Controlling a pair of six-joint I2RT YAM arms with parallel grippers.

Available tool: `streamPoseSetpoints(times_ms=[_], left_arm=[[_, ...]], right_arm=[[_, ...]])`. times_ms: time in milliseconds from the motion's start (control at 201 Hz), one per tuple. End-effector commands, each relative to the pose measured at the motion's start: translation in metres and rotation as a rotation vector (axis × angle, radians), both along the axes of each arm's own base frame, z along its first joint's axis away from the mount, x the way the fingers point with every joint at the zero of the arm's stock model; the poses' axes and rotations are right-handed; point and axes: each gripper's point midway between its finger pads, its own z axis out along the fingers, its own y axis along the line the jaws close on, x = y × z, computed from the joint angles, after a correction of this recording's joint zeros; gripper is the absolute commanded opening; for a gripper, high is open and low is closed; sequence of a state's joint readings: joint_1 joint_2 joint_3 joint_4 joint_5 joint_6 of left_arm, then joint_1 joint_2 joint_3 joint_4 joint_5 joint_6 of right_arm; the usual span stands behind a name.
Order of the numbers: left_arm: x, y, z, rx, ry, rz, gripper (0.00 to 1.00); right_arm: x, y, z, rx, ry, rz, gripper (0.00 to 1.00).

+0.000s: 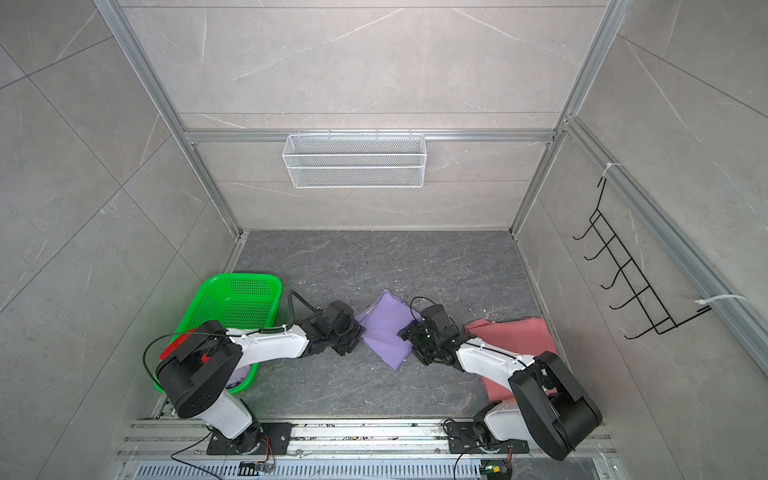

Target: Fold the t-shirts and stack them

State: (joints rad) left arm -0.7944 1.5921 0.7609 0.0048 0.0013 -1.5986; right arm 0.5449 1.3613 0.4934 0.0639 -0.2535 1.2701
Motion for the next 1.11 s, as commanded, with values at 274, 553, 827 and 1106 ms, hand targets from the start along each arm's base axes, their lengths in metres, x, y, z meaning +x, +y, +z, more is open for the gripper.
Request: streamPoseSetpoints(times_ms=[274, 553, 827, 1106], left_arm=[[-0.044, 0.007, 0.020, 0.045, 0.021, -0.192, 0.68], [-0.044, -0.042, 0.021, -0.125, -0.011, -0.213, 0.69], [-0.029, -0.070, 0.037, -0.222, -0.076, -0.195, 0.72], [-0.025, -0.075, 0.009, -0.315, -0.050, -0.082, 0.72]], right_arm=[[-0.020, 0.012, -0.009, -0.002, 0.062, -0.010, 0.46], [-0.012, 0.021, 0.020, 0.016, 0.052, 0.003, 0.17], [-0.006, 0.030, 0.039, 0.027, 0.052, 0.024, 0.16], [0.004, 0.042, 0.052, 0.034, 0.057, 0.045, 0.17]])
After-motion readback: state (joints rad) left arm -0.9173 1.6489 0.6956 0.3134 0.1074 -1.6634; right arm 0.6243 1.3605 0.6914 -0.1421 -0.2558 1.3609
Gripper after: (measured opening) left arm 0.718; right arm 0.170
